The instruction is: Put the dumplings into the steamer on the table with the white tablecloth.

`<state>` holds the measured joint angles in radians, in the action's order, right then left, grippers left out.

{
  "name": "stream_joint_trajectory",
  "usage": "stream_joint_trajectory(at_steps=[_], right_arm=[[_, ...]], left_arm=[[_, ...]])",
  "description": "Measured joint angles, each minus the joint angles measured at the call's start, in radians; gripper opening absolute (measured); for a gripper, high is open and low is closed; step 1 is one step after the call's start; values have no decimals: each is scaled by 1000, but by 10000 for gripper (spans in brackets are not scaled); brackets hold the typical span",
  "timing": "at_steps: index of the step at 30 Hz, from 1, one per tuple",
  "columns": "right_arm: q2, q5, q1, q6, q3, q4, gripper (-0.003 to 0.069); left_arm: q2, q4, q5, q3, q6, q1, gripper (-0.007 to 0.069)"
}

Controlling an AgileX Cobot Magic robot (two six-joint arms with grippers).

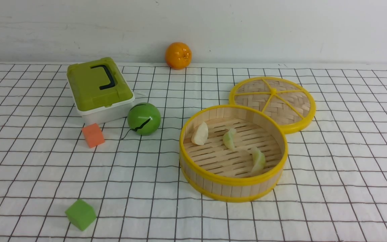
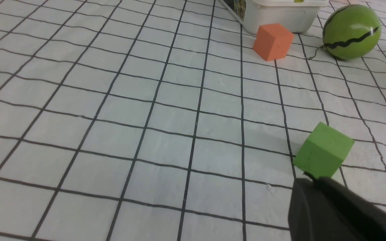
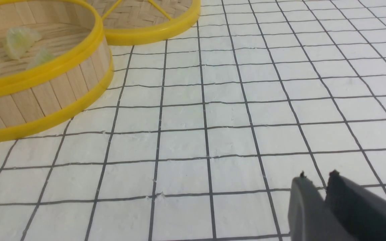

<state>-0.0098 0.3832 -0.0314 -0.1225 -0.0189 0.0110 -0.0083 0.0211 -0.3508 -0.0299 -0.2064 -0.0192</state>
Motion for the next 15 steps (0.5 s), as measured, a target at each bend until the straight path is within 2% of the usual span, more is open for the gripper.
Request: stream_joint_trajectory(at_steps=[15], right_arm=[[0,0,0,0,0,0,120]], left_arm=[[0,-1,0,0,0,0,4]])
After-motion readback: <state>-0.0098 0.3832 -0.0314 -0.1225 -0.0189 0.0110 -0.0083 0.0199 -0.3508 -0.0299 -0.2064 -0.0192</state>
